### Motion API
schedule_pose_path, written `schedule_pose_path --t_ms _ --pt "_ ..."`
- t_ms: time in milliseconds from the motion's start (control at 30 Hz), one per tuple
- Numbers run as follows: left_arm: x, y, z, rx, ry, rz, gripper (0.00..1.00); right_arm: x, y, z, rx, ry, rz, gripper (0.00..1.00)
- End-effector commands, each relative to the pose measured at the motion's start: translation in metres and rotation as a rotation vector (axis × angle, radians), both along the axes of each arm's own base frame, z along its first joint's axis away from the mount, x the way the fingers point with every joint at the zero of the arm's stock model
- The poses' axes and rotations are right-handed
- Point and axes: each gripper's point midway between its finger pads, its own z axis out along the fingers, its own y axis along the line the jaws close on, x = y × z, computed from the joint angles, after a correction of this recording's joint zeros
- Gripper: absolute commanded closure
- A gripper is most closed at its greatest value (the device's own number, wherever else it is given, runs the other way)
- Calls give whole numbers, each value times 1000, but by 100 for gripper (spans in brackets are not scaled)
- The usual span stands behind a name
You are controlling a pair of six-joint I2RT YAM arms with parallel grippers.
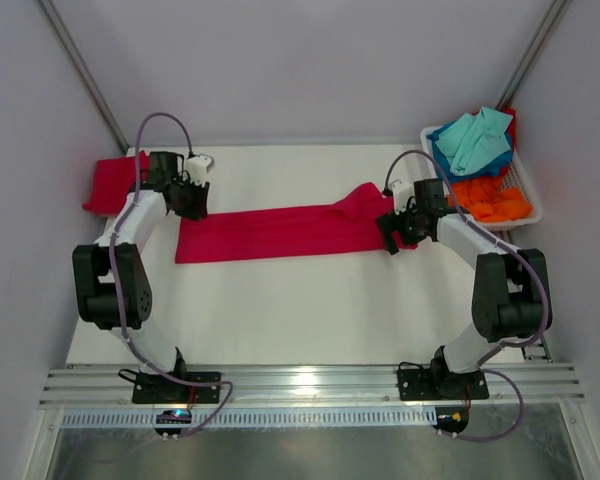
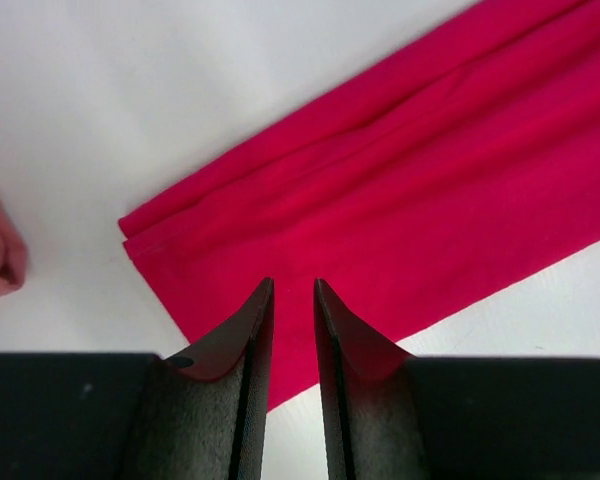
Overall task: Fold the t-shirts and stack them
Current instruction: Rotate the tshirt 90 degrees
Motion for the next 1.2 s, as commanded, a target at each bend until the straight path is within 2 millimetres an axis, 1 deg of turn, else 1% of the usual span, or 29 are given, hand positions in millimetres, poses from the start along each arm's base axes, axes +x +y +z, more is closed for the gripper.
schedule_pose_path --t_ms 0,100,167,300,367,400,467,600,633,667,700,733,767,867,933,1067,1100,1133,1167 --pt "2 -10 -14 -52 33 -43 76 20 1 4 -8 -64 7 1" --pt "2 -5 -29 -24 62 -36 76 22 0 -1 -16 -72 -3 1" --pt "5 3 -36 19 64 -28 76 25 -2 -1 -20 -79 -16 1" --pt "12 13 -56 70 85 -17 76 28 -5 -3 -27 -72 -41 1" --pt "14 14 -60 81 87 -20 76 32 -7 -2 -34 -81 -57 1" --pt "14 15 -66 85 97 -20 76 34 -10 -2 -47 -85 -70 1" --pt "17 17 -68 101 96 -25 76 36 -12 -2 -57 -85 -88 1" --pt "21 27 -78 156 115 -17 76 43 -21 -8 -93 -64 -133 1" --pt "20 29 -84 168 131 -17 76 46 -21 -12 -99 -55 -138 1" --pt "22 31 -84 178 132 -16 77 48 -25 -12 -116 -57 -155 1" --pt "22 33 -87 190 139 -18 77 49 -25 -14 -114 -53 -161 1" --pt "20 36 -92 207 155 -12 77 52 -29 -16 -135 -51 -177 1" --pt "20 38 -94 216 159 -11 77 54 -33 -16 -154 -52 -193 1" --pt "16 43 -101 243 184 -14 77 57 -37 -23 -178 -35 -212 1" --pt "12 45 -103 260 198 -23 77 59 -40 -27 -194 -27 -224 1" --pt "3 46 -106 279 227 -41 78 66 -42 -29 -219 -29 -237 1" --pt "-1 46 -107 278 240 -46 78 67 -43 -30 -225 -27 -239 1" --pt "-4 46 -107 280 250 -51 78 72 -43 -27 -222 -36 -244 0" --pt "-7 46 -108 282 259 -57 78 73 -43 -30 -226 -24 -242 1"
